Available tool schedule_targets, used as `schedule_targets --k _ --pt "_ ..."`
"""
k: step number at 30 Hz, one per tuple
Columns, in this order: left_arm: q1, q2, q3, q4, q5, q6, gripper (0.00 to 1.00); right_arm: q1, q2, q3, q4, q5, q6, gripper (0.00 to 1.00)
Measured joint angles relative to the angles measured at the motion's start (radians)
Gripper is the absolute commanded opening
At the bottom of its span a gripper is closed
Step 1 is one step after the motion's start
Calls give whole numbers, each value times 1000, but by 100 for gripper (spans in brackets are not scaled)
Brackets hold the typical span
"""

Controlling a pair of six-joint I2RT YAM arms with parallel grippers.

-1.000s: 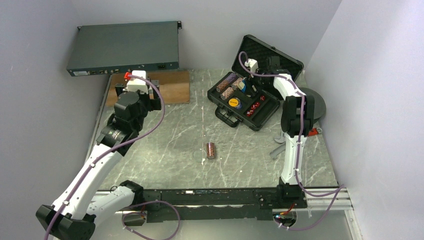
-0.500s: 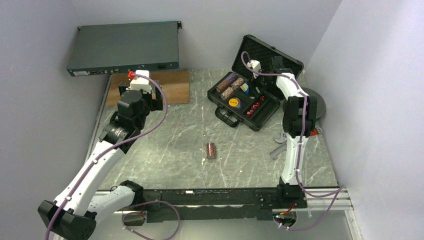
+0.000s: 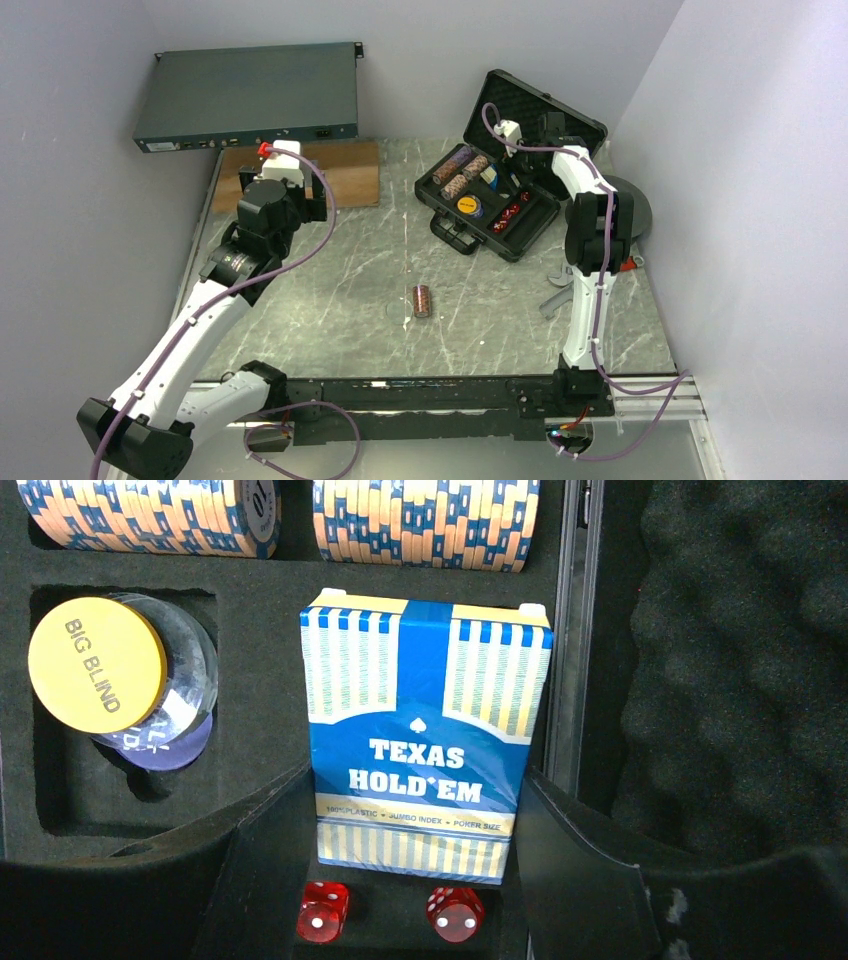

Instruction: Pack up texas hold em set

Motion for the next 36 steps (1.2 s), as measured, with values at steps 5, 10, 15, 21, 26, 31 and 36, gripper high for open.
schedule_targets --k 5,10,15,21,26,31,36 --pt "0 0 0 0 0 0 94 -2 -8 -28 18 -4 30 100" --pt "0 0 0 0 0 0 94 2 -31 -53 23 0 50 100" --pt "0 -1 0 0 0 0 94 6 -86 -112 41 34 93 100" --pt "0 -7 0 0 0 0 94 29 -196 -181 82 67 182 100" --pt "0 -10 0 0 0 0 94 71 -306 -219 139 88 293 100" --pt "0 -12 0 0 -1 0 94 85 -385 -233 229 125 429 100" --pt "0 -12 0 0 -1 1 94 76 -432 -253 344 210 645 100"
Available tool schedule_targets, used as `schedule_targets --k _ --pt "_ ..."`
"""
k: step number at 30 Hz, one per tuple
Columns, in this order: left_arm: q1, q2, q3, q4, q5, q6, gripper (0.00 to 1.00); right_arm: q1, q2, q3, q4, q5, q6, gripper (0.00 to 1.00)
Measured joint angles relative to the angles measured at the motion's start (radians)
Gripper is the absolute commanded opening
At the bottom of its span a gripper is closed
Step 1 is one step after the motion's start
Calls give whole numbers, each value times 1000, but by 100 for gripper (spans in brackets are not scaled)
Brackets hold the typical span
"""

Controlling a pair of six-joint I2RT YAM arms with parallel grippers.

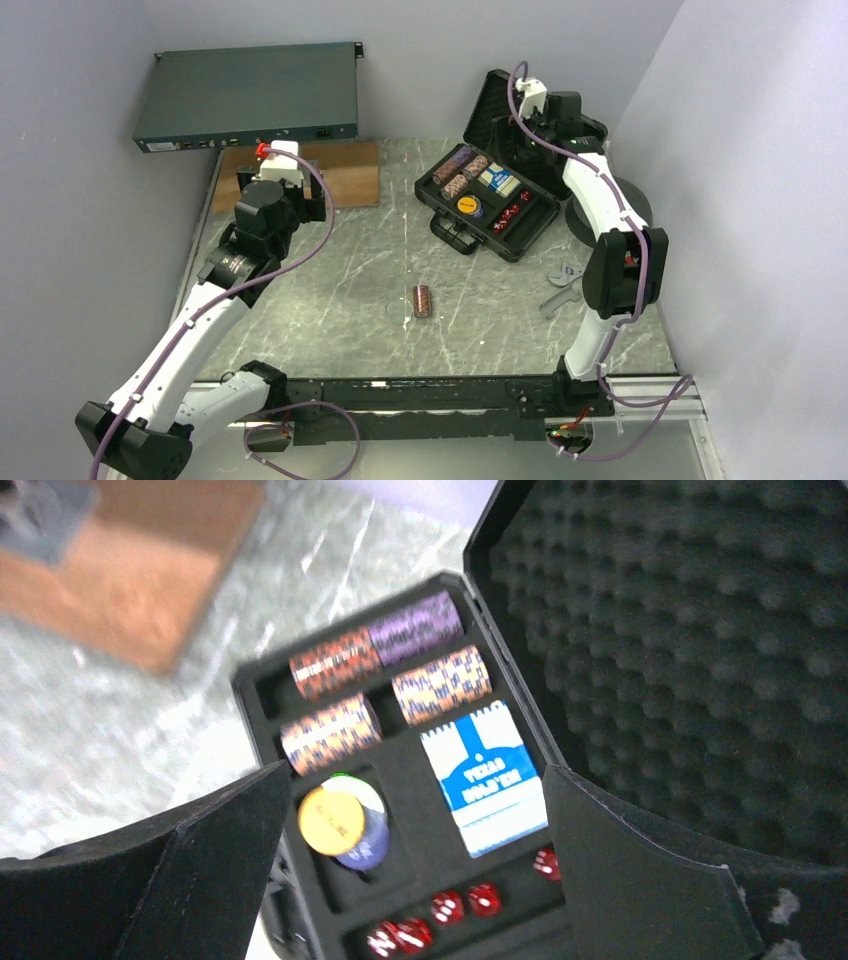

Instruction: Pack up texas hold em set

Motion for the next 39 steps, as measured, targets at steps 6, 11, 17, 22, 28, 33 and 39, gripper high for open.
schedule_targets --k 6,11,17,22,28,33,39 --pt "0 -1 0 0 0 1 94 -51 126 181 -48 -66 220 99" --pt "0 -6 0 0 0 2 94 -79 217 171 -39 -112 365 83" --pt "0 -13 0 0 0 2 94 -85 233 49 34 -161 526 42" --pt "0 -16 0 0 0 2 95 -80 274 42 120 -193 616 22" --pt "0 -21 0 0 0 2 94 -74 319 40 176 -188 661 15" --pt "3 -21 0 0 0 2 94 -64 342 34 198 -160 671 11" --pt "8 -21 0 0 0 2 94 -56 370 34 216 -138 672 8"
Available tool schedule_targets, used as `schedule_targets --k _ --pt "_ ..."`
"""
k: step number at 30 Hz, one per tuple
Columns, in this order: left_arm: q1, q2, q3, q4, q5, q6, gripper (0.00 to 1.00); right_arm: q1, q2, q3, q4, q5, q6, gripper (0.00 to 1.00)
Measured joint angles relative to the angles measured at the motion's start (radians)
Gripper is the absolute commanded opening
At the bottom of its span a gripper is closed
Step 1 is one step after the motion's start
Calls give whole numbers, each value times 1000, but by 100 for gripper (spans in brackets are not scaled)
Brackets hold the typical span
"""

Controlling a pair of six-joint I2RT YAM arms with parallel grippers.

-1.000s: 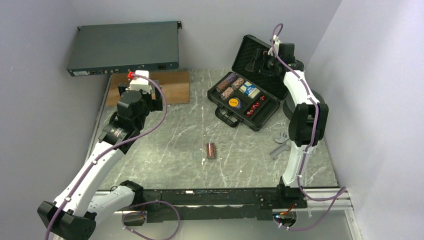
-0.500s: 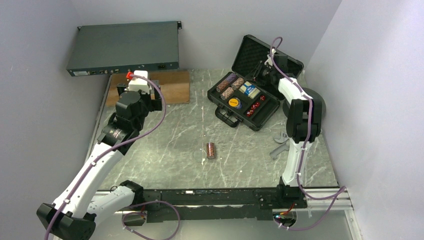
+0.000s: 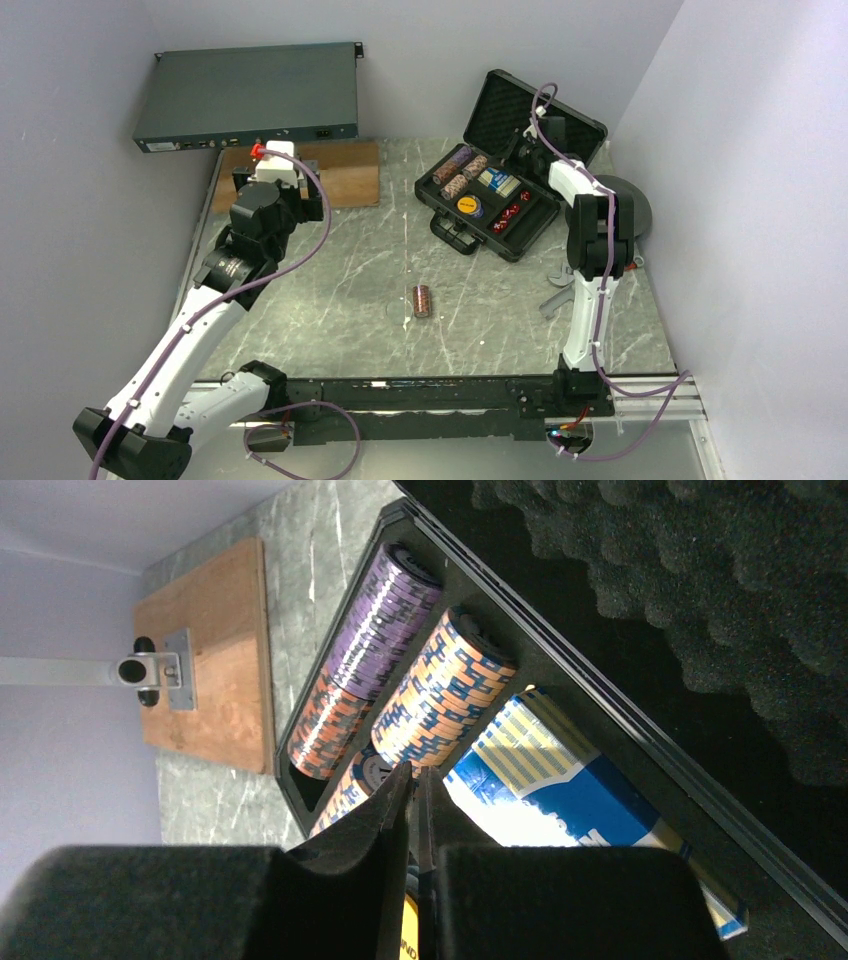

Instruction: Pack up texas hold em set

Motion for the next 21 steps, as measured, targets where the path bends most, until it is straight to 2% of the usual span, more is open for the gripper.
schedule_targets --k 21 --pt "10 0 0 0 0 0 94 29 68 34 29 60 -23 5"
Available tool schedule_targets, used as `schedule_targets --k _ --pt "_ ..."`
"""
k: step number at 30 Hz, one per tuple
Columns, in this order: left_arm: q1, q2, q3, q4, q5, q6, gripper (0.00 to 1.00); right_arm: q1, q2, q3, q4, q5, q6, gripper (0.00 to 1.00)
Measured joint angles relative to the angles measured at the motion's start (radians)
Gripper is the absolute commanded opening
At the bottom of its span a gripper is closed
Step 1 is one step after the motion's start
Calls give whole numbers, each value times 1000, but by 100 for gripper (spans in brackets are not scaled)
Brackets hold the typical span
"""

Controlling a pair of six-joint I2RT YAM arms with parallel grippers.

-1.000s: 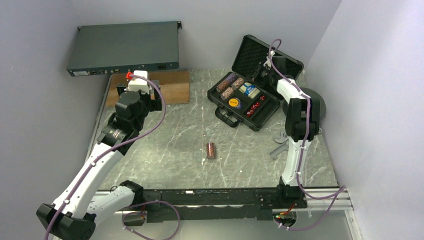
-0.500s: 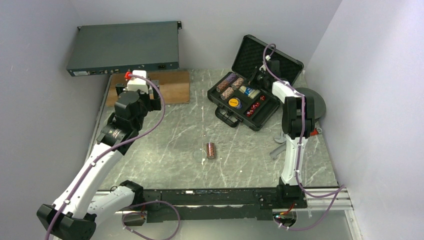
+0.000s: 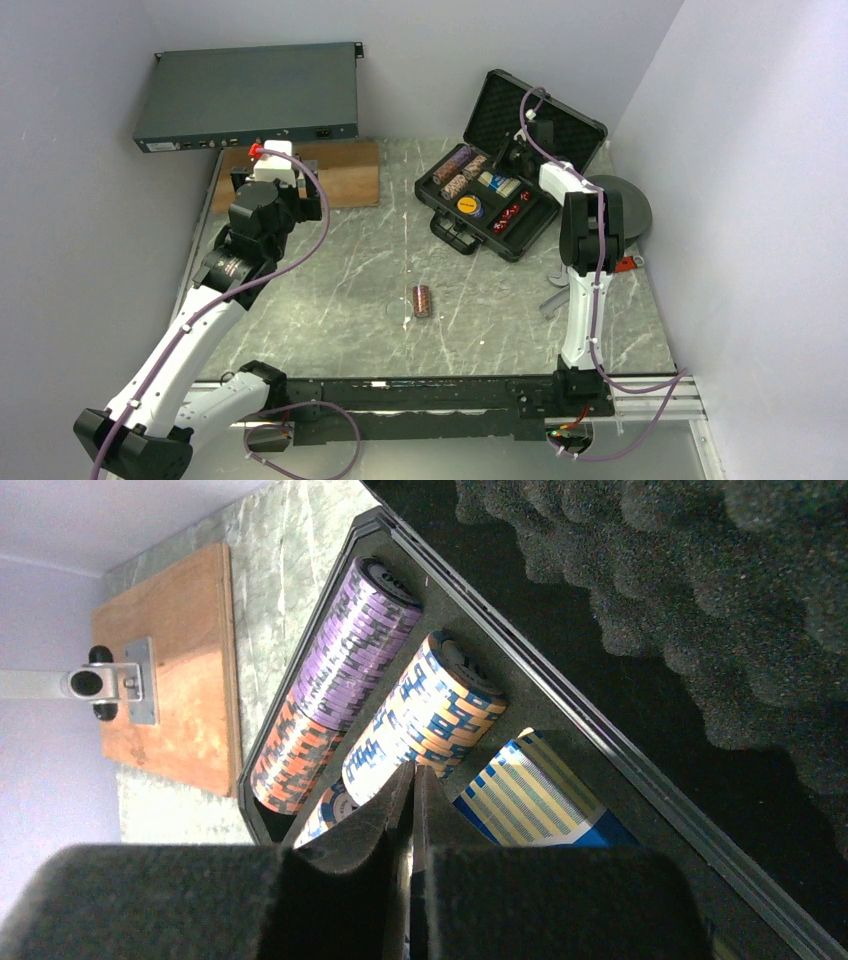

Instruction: Pack up texas hold em set

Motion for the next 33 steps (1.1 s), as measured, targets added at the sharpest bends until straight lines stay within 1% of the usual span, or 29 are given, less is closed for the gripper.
schedule_targets --k 3,9,16,20,24,33 --pt "1 0 0 0 0 0 94 3 -6 -18 15 15 -7 5" --pt "1 0 0 0 0 0 94 3 -55 -120 79 43 -17 4" --pt "3 0 0 0 0 0 94 2 -98 -170 77 69 -29 4" --pt "3 0 0 0 0 0 94 2 -122 -182 45 85 -42 9" --pt "3 0 0 0 0 0 94 2 -155 -196 -4 105 -54 17" --pt "3 0 0 0 0 0 94 19 -278 -206 -131 158 -96 17"
